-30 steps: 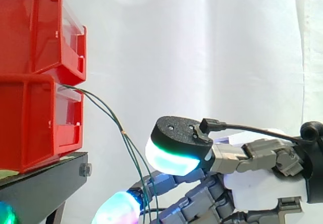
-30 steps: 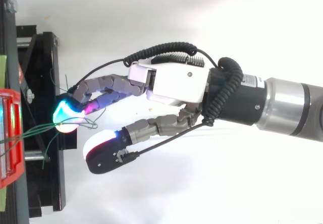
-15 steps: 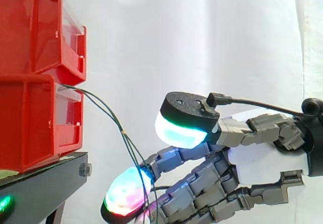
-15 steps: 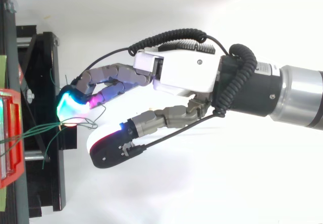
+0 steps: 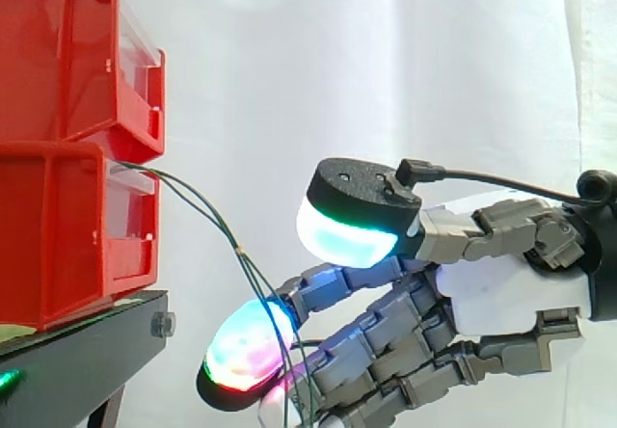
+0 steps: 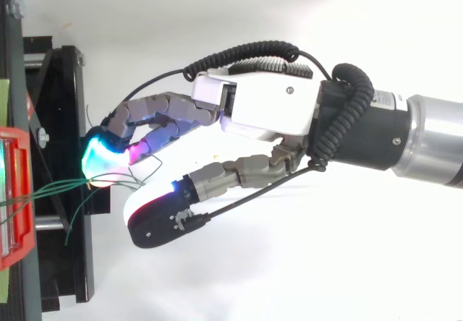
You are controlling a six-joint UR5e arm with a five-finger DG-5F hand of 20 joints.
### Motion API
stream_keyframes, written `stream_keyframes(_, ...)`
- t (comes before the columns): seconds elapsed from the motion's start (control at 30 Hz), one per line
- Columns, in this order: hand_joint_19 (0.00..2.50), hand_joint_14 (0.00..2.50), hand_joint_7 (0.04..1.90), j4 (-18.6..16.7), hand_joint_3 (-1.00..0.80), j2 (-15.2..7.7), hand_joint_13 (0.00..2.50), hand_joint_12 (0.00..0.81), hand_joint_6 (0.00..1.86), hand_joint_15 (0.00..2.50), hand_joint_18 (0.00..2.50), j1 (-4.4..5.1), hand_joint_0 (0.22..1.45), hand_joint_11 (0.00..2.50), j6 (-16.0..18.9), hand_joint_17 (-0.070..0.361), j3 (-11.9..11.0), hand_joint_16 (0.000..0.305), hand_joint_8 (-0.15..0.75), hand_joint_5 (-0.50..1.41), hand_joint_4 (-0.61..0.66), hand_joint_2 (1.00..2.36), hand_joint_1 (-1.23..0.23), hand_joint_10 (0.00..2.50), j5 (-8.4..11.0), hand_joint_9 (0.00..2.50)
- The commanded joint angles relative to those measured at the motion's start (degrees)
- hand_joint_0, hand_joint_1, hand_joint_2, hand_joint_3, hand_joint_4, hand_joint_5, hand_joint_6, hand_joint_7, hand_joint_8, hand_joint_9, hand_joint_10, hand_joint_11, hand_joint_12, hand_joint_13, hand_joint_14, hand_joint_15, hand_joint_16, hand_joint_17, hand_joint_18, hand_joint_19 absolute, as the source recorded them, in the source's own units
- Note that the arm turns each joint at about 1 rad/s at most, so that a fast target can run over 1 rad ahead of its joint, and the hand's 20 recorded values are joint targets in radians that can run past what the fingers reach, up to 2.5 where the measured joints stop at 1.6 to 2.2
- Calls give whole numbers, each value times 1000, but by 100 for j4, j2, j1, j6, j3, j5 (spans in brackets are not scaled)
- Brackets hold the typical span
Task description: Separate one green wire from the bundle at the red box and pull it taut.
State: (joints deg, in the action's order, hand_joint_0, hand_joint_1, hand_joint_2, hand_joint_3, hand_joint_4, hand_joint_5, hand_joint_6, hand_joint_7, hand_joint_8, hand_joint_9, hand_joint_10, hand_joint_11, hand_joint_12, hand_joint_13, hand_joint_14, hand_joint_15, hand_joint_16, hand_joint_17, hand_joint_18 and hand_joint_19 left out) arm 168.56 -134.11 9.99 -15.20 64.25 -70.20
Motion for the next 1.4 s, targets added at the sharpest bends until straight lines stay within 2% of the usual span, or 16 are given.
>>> stream_keyframes(0.0, 384, 1, 907, -34, -478, -1, 381, 296, 503, 43, 382, 21, 555, 0, -53, 109, 9, 48, 237, -98, 232, 1001, -591, 0, 15, 714)
stream_keyframes(0.43, 409, 2, 1053, -34, -467, 7, 420, 291, 503, 63, 427, 65, 574, 21, -62, 106, 9, 47, 235, -73, 218, 1003, -610, 0, 59, 757)
stream_keyframes(0.73, 418, 1, 1218, -122, -461, 7, 435, 291, 502, 70, 444, 161, 579, 41, -44, 106, -18, 47, 239, -58, 180, 1003, -615, 0, 244, 779)
stream_keyframes(0.8, 415, 3, 1255, -95, -450, 7, 436, 291, 502, 73, 443, 170, 583, 48, -35, 105, -158, 47, 235, -56, 174, 1004, -615, 0, 217, 778)
stream_keyframes(0.9, 419, 1, 1316, -78, -442, 7, 437, 291, 501, 75, 441, 170, 589, 56, -18, 105, -237, 47, 235, -50, 167, 1005, -611, 0, 226, 781)
stream_keyframes(0.97, 418, 3, 1369, 98, -427, 7, 440, 291, 500, 77, 444, 170, 593, 60, -18, 105, -352, 47, 236, -46, 157, 1007, -614, 0, 217, 785)
stream_keyframes(1.1, 425, 3, 1278, 274, -404, 7, 442, 292, 572, 78, 446, 153, 596, 66, -9, 105, -378, 47, 238, -59, 163, 1008, -613, 2, 209, 791)
stream_keyframes(1.2, 427, 3, 1219, 292, -382, 7, 443, 293, 627, 77, 449, 118, 598, 82, -18, 105, -378, 46, 238, -70, 164, 1010, -607, 5, 209, 795)
stream_keyframes(1.37, 426, 3, 1068, 300, -370, 7, 438, 297, 745, 84, 444, 118, 594, 99, -9, 105, -387, 47, 242, -99, 164, 1010, -621, 3, 200, 797)
